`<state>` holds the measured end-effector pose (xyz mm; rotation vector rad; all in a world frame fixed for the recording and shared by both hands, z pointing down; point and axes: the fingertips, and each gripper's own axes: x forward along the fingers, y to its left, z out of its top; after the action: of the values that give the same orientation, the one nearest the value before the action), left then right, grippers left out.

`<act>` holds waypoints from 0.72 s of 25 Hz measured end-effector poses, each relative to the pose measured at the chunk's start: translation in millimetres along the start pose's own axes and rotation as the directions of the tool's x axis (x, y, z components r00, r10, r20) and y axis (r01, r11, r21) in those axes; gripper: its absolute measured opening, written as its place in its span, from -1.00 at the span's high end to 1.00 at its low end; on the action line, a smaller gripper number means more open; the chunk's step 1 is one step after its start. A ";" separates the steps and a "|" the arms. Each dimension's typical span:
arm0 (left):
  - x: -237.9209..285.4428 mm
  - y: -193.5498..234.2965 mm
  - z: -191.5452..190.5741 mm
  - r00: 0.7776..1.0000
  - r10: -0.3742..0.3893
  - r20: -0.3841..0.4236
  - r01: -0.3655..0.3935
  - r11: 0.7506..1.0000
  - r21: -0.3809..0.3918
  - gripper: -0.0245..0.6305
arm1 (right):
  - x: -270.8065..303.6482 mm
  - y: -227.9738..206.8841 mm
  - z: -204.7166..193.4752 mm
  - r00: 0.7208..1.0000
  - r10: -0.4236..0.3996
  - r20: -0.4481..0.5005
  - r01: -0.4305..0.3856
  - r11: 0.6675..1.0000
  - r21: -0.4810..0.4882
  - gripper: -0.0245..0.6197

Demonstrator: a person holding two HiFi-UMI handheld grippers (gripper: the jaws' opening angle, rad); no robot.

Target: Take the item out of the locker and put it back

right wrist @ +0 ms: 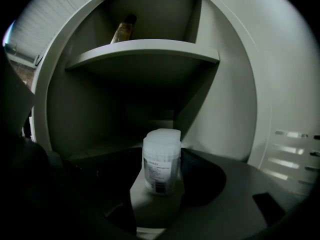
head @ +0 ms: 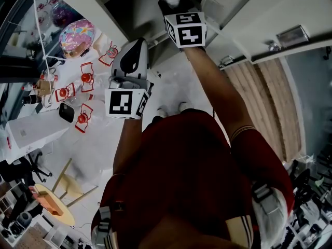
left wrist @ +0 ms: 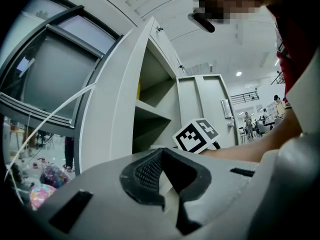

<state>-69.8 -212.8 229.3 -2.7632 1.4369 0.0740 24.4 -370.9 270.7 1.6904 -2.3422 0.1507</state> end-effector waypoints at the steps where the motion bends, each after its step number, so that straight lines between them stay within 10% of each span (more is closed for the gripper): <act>1: -0.3 0.4 -0.7 1.000 0.001 -0.001 -0.001 1.000 0.000 0.91 | 0.2 -0.6 -0.4 1.000 -0.002 0.000 0.002 1.000 -0.001 0.22; 18: -5.6 -3.5 -2.1 1.000 0.008 -0.006 -0.008 1.000 0.003 0.91 | -26.2 7.8 1.4 0.997 0.061 0.054 -0.060 0.998 -0.007 0.32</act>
<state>-70.0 -206.3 231.7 -2.7585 1.4478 0.0634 24.6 -344.6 263.0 1.6417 -2.4323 0.1112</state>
